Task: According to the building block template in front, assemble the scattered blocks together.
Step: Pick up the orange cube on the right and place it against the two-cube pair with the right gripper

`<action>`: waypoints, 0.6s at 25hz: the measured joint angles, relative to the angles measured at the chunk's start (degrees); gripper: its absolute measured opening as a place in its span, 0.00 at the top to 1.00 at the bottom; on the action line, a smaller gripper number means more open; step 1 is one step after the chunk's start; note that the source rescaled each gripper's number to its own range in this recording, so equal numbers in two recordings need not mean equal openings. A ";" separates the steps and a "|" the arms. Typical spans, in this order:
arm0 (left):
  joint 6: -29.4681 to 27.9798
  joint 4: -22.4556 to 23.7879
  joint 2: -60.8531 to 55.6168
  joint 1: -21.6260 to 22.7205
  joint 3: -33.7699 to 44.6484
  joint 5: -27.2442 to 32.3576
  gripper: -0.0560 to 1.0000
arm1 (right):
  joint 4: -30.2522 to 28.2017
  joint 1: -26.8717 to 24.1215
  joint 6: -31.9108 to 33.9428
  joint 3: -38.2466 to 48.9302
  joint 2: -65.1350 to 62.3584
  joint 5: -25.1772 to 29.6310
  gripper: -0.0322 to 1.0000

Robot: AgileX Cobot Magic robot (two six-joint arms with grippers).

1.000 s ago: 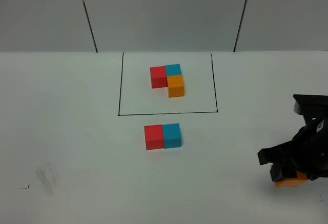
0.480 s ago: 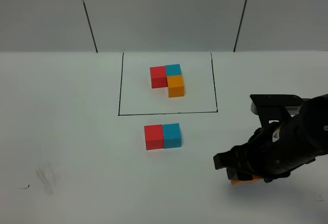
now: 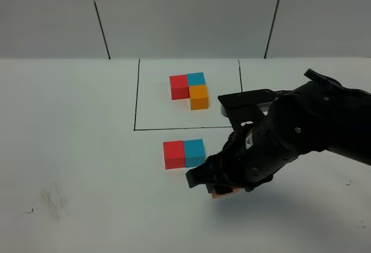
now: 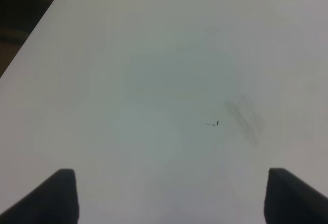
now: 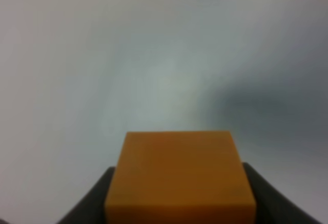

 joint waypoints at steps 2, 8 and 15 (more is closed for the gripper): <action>0.00 0.00 0.00 0.00 0.00 0.00 0.25 | -0.50 1.60 0.00 -1.23 0.56 0.00 0.65; 0.00 0.00 0.00 0.00 0.00 0.00 0.25 | -1.14 5.44 -0.07 -5.30 3.47 -0.01 0.65; 0.00 0.00 0.00 0.00 0.00 0.00 0.25 | -0.33 6.90 -2.59 -14.06 10.53 2.82 0.65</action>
